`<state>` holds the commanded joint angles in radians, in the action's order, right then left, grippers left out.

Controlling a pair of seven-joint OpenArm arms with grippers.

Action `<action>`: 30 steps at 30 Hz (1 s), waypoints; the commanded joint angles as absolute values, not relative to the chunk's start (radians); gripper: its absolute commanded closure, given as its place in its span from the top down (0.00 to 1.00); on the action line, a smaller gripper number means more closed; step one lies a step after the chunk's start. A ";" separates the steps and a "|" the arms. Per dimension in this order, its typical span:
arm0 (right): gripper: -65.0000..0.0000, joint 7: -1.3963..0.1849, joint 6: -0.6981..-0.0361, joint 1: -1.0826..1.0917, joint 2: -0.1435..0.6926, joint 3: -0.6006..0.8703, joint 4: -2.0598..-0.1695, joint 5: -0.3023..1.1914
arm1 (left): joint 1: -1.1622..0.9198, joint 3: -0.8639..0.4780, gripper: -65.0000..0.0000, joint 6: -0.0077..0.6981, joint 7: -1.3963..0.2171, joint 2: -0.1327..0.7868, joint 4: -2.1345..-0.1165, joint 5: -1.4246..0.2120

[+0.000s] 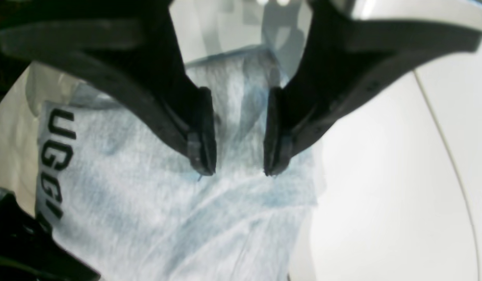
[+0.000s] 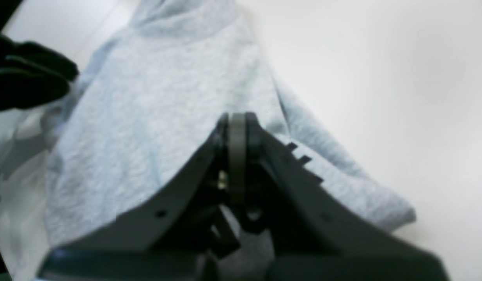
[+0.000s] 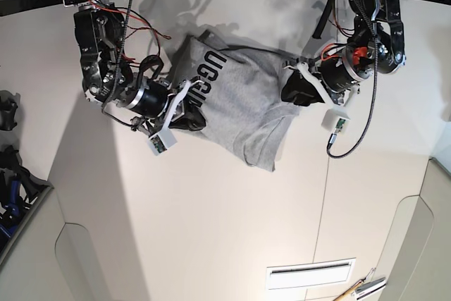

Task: Fold the T-shirt properly
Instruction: 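Straighten the folded shirt's edges with both grippers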

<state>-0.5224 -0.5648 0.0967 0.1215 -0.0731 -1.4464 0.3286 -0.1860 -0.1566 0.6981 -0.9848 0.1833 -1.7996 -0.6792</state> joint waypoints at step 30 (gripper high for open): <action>0.00 -0.584 -0.584 0.089 0.121 0.066 -1.293 0.499 | -0.186 -0.157 0.32 0.698 -0.938 0.183 -1.728 -0.606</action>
<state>-0.5842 -0.5838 0.0895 0.1215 0.0662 -1.2934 0.4988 -0.1860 -0.1566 0.6981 -0.9379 0.1829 -1.7279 -0.6060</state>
